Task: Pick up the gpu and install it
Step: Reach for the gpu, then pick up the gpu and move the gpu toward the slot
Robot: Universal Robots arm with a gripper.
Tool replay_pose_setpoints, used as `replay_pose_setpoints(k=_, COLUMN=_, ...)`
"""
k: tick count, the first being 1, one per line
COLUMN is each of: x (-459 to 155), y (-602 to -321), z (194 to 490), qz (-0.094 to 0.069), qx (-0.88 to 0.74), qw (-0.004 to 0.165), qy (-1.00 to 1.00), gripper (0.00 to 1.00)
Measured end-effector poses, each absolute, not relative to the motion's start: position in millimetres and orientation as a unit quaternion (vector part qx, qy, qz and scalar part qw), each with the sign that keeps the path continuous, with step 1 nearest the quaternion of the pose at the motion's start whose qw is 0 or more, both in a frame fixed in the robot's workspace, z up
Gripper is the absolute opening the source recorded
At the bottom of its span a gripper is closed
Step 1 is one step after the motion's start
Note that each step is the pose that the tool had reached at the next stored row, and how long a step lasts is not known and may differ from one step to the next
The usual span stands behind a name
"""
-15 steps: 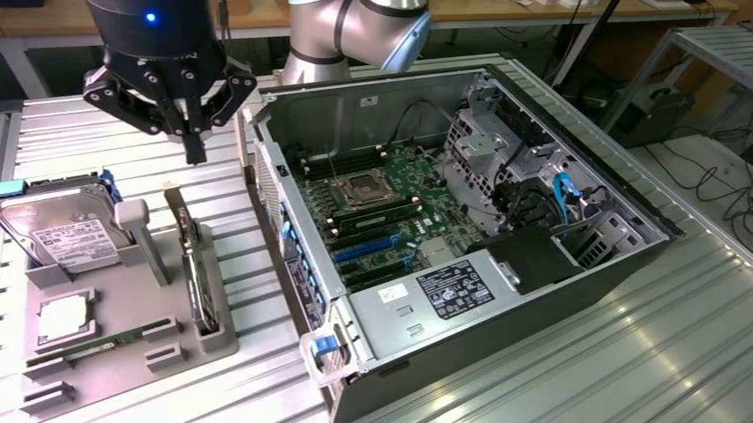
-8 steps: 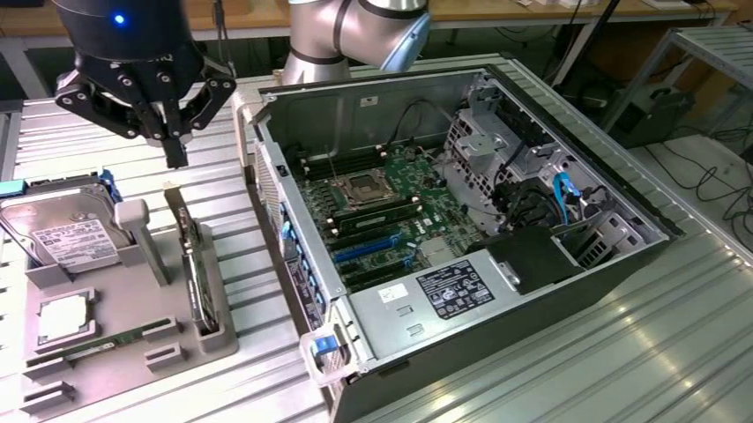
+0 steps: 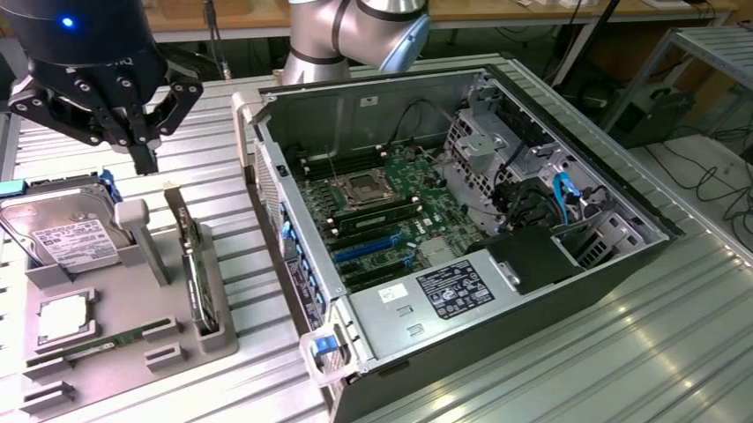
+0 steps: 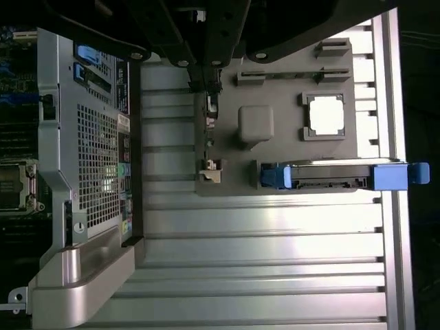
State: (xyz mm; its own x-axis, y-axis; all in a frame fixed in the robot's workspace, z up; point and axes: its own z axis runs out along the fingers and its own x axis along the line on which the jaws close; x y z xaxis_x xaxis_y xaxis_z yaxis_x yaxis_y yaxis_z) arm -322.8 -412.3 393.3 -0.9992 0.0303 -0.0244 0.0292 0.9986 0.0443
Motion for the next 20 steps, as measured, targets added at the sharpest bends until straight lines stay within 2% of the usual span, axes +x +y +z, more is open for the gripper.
replay_pose_setpoints(k=20, x=-338.5, y=-413.1, z=393.3, qz=0.022, qx=0.009, qw=0.012, qy=1.0, gripper=0.11)
